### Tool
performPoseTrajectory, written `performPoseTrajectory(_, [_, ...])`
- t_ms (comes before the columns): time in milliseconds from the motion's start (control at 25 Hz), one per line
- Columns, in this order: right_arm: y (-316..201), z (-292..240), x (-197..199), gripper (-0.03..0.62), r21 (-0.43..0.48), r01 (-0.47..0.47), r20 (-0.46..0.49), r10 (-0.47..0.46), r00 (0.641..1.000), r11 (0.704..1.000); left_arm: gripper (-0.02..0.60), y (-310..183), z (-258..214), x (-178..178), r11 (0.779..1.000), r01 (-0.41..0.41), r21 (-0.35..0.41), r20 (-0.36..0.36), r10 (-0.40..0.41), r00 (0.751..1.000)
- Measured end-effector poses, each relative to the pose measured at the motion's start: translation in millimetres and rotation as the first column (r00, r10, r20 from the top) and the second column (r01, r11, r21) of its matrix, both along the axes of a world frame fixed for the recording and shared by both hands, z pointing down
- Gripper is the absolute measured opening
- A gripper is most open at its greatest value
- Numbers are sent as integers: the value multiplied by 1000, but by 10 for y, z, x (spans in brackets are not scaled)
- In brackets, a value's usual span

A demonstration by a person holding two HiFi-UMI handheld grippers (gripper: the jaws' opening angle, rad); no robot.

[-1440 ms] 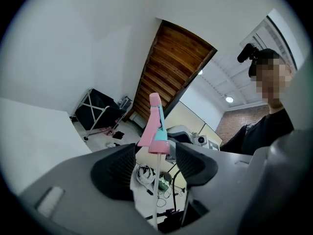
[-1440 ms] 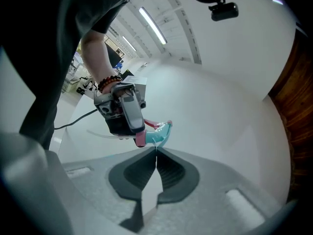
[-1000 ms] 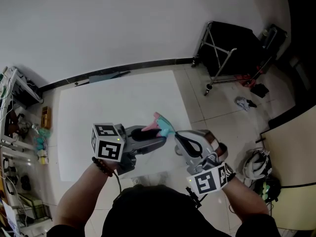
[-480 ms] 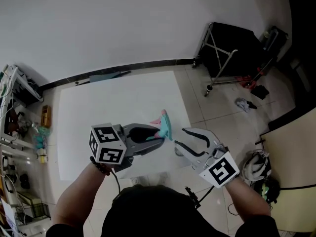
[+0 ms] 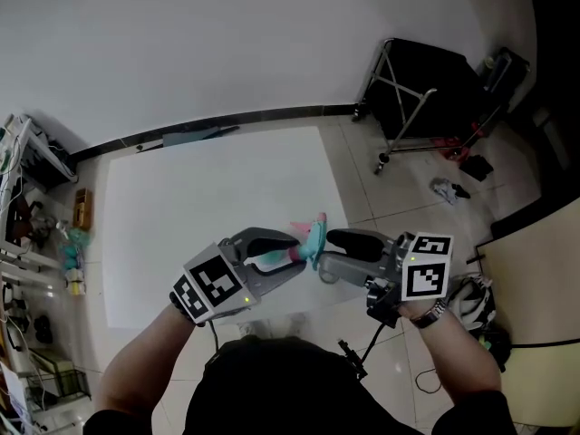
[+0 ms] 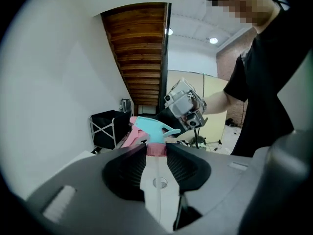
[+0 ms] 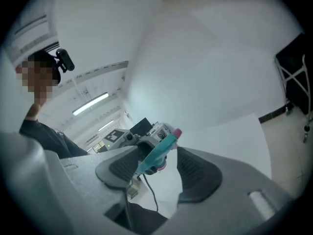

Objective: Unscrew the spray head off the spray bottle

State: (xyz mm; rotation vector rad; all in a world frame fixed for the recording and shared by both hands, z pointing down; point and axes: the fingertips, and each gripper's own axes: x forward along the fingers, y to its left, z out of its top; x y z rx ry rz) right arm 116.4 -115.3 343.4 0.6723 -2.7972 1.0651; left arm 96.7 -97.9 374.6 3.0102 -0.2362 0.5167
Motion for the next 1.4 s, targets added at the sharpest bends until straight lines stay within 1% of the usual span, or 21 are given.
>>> performPoseTrajectory(160, [39, 89, -122, 229, -124, 44, 8, -43, 999, 991, 147, 29, 35, 15, 995, -5, 98, 55, 0, 998])
performPoseTrajectory(280, [45, 151, -155, 229, -199, 51, 16, -49, 999, 979, 147, 31, 85, 11, 984, -9, 179, 108, -11, 994])
performPoseTrajectory(360, [54, 203, -182, 229, -240, 57, 9, -57, 998, 969, 147, 33, 117, 9, 971, -16, 237, 147, -19, 989])
performPoseTrajectory(480, [53, 293, -224, 229, -297, 63, -2, -67, 998, 953, 147, 33, 156, 15, 946, -33, 322, 196, -33, 980])
performPoseTrajectory(560, [55, 344, -248, 227, -335, 64, -3, -69, 998, 940, 147, 41, 179, 26, 927, -42, 373, 219, -44, 975])
performPoseTrajectory(640, [53, 389, -256, 225, -360, 62, -10, -70, 997, 931, 147, 54, 201, 39, 911, -53, 409, 237, -50, 970])
performPoseTrajectory(840, [66, 480, -330, 192, -407, 65, -18, -79, 997, 911, 147, 69, 248, 47, 881, -82, 466, 274, -55, 960])
performPoseTrajectory(1000, [117, 564, -327, 155, -424, 62, -46, -90, 995, 904, 147, 127, 282, 85, 859, -107, 500, 302, -57, 952])
performPoseTrajectory(1200, [131, 600, -331, 123, -427, 61, -65, -98, 993, 902, 149, 150, 286, 95, 854, -117, 507, 316, -58, 947])
performPoseTrajectory(1280, [136, 610, -333, 121, -428, 61, -72, -102, 992, 902, 149, 154, 294, 92, 854, -118, 507, 319, -59, 946])
performPoseTrajectory(1400, [127, 642, -343, 120, -409, 56, -95, -104, 990, 911, 150, 154, 337, 78, 855, -115, 506, 317, -60, 946])
